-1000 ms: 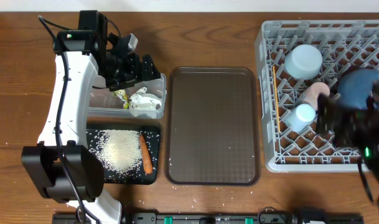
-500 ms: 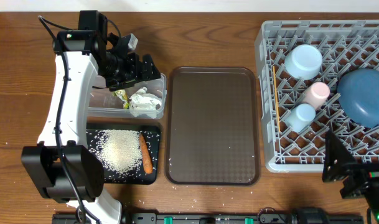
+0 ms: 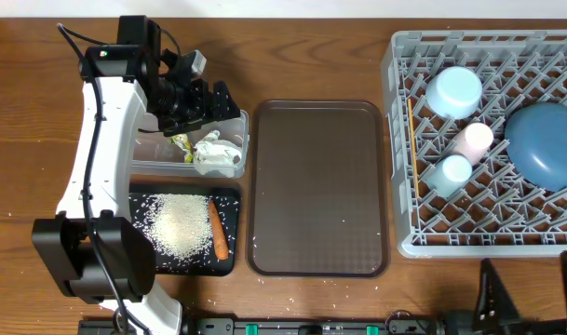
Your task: Sort waste into correct bins and load items into the dishwasher rack
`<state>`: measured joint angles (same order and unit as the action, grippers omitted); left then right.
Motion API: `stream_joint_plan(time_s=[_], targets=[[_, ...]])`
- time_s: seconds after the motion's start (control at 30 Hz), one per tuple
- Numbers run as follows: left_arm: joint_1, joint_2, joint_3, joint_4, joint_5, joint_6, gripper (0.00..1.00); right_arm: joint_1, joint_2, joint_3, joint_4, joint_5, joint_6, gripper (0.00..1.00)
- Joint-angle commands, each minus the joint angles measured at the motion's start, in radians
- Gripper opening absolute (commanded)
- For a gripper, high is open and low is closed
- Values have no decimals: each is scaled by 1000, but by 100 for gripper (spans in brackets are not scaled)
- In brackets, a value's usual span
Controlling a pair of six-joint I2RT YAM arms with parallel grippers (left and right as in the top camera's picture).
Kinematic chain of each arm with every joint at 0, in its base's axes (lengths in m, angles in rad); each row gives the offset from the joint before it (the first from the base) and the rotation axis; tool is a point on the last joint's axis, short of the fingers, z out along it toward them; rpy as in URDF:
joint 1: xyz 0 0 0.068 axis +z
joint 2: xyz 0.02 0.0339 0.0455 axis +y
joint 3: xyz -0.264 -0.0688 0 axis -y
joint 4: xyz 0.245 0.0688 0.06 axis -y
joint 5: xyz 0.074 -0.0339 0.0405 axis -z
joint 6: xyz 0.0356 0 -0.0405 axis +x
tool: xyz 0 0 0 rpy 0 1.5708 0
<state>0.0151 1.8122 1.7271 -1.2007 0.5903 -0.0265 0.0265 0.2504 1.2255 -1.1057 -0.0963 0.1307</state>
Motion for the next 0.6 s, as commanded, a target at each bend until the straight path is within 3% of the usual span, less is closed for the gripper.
stream_joint_plan(time_s=[0.0, 0.2, 0.57], targets=[[2, 5, -5, -3, -8, -1, 95, 18, -92, -138, 58, 10, 11, 99], [2, 5, -5, -3, -8, -1, 95, 23, -192, -389, 296, 10, 49, 99], [2, 5, -5, -3, -8, -1, 95, 31, -246, -837, 935, -13, 146, 99]])
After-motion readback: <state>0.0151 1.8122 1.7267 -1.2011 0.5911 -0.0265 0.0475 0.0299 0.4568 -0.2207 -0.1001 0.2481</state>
